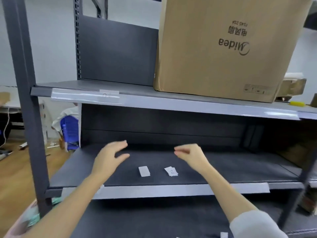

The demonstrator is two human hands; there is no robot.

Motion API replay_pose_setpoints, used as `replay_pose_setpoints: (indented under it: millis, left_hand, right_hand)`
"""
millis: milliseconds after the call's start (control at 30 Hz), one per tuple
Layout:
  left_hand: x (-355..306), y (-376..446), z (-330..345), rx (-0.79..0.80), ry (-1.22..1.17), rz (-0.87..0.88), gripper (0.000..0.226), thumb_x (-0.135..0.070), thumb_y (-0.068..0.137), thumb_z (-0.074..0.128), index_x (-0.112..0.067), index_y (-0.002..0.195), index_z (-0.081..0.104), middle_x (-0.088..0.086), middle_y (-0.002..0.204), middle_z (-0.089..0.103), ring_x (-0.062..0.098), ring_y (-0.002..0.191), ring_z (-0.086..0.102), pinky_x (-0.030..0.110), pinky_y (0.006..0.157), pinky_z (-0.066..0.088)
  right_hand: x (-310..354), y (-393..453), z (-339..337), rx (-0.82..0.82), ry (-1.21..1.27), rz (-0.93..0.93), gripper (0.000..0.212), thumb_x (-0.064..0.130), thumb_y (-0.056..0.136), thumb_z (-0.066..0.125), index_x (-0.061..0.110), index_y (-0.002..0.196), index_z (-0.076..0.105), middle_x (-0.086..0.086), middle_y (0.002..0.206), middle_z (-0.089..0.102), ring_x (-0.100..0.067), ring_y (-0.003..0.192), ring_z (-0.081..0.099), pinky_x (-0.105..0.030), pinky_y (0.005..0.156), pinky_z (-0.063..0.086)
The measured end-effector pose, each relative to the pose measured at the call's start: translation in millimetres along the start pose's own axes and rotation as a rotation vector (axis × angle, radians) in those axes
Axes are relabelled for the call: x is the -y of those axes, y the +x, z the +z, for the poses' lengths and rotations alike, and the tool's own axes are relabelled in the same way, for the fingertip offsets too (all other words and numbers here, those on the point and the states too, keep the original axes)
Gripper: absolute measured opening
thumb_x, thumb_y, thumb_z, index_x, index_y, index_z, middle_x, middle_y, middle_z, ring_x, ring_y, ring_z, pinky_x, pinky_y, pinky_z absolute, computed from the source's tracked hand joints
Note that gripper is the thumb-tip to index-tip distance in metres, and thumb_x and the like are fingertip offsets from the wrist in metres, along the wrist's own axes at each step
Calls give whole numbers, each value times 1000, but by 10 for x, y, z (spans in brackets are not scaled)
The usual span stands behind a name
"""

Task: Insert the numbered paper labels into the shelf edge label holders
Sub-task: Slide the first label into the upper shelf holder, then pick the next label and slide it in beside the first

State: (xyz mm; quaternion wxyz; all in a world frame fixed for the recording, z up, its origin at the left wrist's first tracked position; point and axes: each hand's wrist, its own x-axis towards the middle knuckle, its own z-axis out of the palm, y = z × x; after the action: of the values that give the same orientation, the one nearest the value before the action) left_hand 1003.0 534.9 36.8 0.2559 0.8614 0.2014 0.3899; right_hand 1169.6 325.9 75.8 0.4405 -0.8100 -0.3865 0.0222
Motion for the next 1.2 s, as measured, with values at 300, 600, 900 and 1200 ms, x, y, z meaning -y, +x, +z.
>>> replay_pose_setpoints:
  millis: [300, 600, 900, 1200]
  left_hand:
    - [-62, -337, 435, 86, 20, -194, 36, -20, 81, 70, -19, 117, 64, 2, 131, 58, 17, 122, 51, 31, 99, 40]
    - [285, 52, 650, 141, 45, -183, 36, -22, 82, 69, -21, 117, 63, 1, 134, 55, 18, 123, 50, 32, 98, 42]
    - [674, 343, 1092, 233, 57, -205, 36, -25, 81, 70, -24, 117, 63, 2, 136, 53, 19, 124, 51, 33, 97, 43]
    - [941, 450, 1628, 381, 170, -243, 38, -34, 79, 70, -28, 116, 63, -8, 136, 53, 8, 128, 46, 22, 100, 38]
  right_hand:
    - [-438, -188, -9, 64, -8, 96, 27, 12, 86, 62, 5, 111, 66, -10, 110, 69, -16, 93, 62, -17, 80, 42]
    - [-485, 185, 230, 73, -38, 159, 29, 8, 84, 59, -14, 101, 59, -30, 110, 62, -40, 107, 56, -43, 94, 48]
    - [-684, 653, 558, 111, -2, 204, 26, 11, 85, 62, 4, 109, 67, -10, 114, 69, -15, 104, 64, -2, 64, 42]
    - [-1265, 1265, 1043, 303, -24, 176, 27, 11, 86, 61, 4, 112, 66, -9, 114, 69, 10, 72, 63, 1, 54, 41]
